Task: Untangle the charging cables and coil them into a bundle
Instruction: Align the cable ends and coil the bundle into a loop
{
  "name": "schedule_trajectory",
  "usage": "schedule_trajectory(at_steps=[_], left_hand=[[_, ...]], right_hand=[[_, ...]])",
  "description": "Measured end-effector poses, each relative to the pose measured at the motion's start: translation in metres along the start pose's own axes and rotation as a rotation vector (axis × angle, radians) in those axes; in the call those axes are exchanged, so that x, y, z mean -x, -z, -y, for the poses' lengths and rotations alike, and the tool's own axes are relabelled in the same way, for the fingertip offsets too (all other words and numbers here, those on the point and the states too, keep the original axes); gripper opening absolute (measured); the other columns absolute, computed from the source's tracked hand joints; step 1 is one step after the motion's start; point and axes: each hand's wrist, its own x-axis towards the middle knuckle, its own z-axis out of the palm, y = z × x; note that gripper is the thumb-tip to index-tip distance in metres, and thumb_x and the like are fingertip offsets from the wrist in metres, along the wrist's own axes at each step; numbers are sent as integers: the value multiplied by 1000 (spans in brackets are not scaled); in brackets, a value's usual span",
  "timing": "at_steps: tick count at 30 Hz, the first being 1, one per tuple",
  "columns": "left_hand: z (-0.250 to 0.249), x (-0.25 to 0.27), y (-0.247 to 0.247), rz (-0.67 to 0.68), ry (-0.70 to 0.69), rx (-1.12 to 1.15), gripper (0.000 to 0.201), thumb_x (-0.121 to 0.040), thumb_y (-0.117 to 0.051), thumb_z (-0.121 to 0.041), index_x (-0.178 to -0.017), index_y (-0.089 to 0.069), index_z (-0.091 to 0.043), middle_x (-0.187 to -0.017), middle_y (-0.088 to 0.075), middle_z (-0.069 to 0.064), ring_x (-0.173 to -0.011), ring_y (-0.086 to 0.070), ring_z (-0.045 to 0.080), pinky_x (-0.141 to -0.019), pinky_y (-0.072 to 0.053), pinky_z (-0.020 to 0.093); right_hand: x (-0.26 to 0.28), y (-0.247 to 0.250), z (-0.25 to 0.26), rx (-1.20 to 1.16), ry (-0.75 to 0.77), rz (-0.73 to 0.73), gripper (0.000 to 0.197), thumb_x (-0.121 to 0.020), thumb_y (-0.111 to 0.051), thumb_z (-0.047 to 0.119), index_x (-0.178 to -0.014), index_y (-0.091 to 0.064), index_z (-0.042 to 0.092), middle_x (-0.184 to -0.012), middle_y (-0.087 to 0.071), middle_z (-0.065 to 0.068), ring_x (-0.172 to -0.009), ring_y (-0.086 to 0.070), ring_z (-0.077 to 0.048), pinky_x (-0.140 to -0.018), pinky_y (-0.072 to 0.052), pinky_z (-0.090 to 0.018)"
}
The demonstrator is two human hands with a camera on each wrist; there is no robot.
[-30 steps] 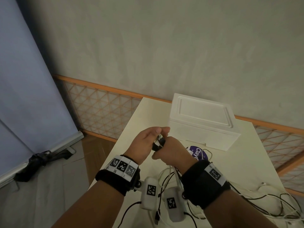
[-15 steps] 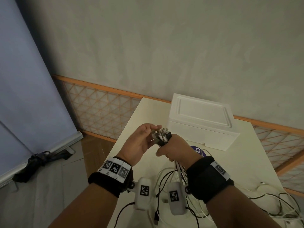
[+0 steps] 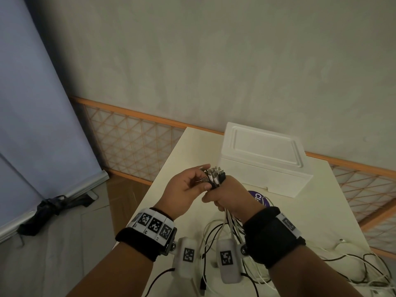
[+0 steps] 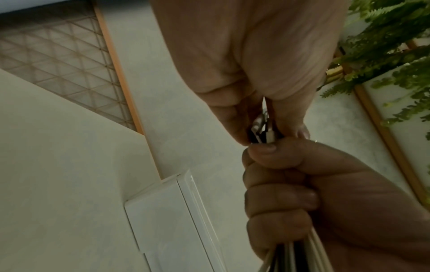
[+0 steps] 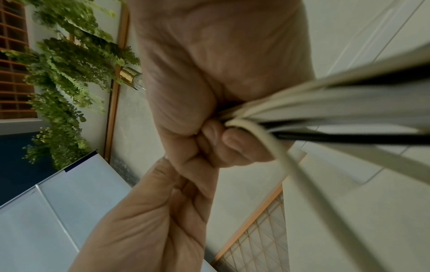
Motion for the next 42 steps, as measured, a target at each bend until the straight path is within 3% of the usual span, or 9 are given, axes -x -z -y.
schedule_trajectory(at_steps=[8,13,22,25,28,31,35,38,42], left_hand=[[-9,0,-6,9,-8,121,9,-85,-54,-9,-90,-47,-5,-123,-62,4,-129,-48,8,-96,-47,26],[-18,-2,0,-127,76,79,19,-97,-48,-7,-109,-61,-11,-107,-70,7,-105,-65,18,-84,-55,29],[-21,-4,7,-172,179,48,7,-85,-63,5,-90,-68,2,-106,-70,11,-79,-69,27,-74,-58,32],[-20,-3,4,-169,188,49,8,-85,-64,3,-91,-68,3,-88,-72,16,-74,-68,25,-73,-58,32],[-23,-4,3,-199,176,97,14,-89,-54,5,-91,-66,-1,-88,-70,12,-78,-65,25,-74,-56,31],[-29,-8,2,-140,201,274,23,-86,-46,-12,-104,-60,-11,-112,-67,7,-99,-63,20,-85,-49,31],[-33,-7,-11,-31,170,125,36,-84,-49,-34,-107,-68,-13,-113,-69,8,-107,-63,22,-93,-49,37],[-32,-5,-22,-82,124,17,22,-90,-55,-29,-94,-74,-21,-106,-72,3,-105,-64,18,-96,-49,37],[-29,-8,-30,-83,63,-133,25,-93,-46,-25,-88,-70,-24,-103,-71,-4,-104,-63,10,-97,-48,35]], right_hand=[[4,1,1,-8,29,-30,20,-66,-73,6,-69,-54,11,-58,-45,-3,-54,-45,-19,-48,-38,-26],[6,-1,-1,20,43,-78,18,-72,-73,12,-83,-63,3,-52,-45,0,-46,-43,-14,-45,-38,-23],[12,-1,4,-17,119,-53,10,-80,-72,19,-83,-65,12,-56,-58,-1,-47,-56,-12,-51,-48,-25],[10,-1,5,7,115,-46,14,-81,-71,21,-88,-66,9,-56,-56,-1,-47,-53,-12,-50,-47,-25],[7,-1,1,93,120,-73,16,-80,-71,22,-91,-66,12,-48,-52,9,-44,-48,-5,-50,-43,-22],[7,-6,-1,130,145,-51,10,-79,-72,22,-86,-66,23,-45,-54,20,-41,-48,6,-54,-38,-18],[9,-14,4,273,157,-52,10,-77,-69,15,-78,-59,17,-61,-57,5,-51,-53,-5,-54,-44,-26],[6,-16,7,319,134,-111,10,-74,-65,11,-83,-60,8,-68,-62,-10,-60,-61,-22,-63,-54,-42],[7,-15,13,699,302,-66,24,-94,-46,14,-107,-64,5,-98,-65,-12,-101,-60,-27,-85,-44,-32]])
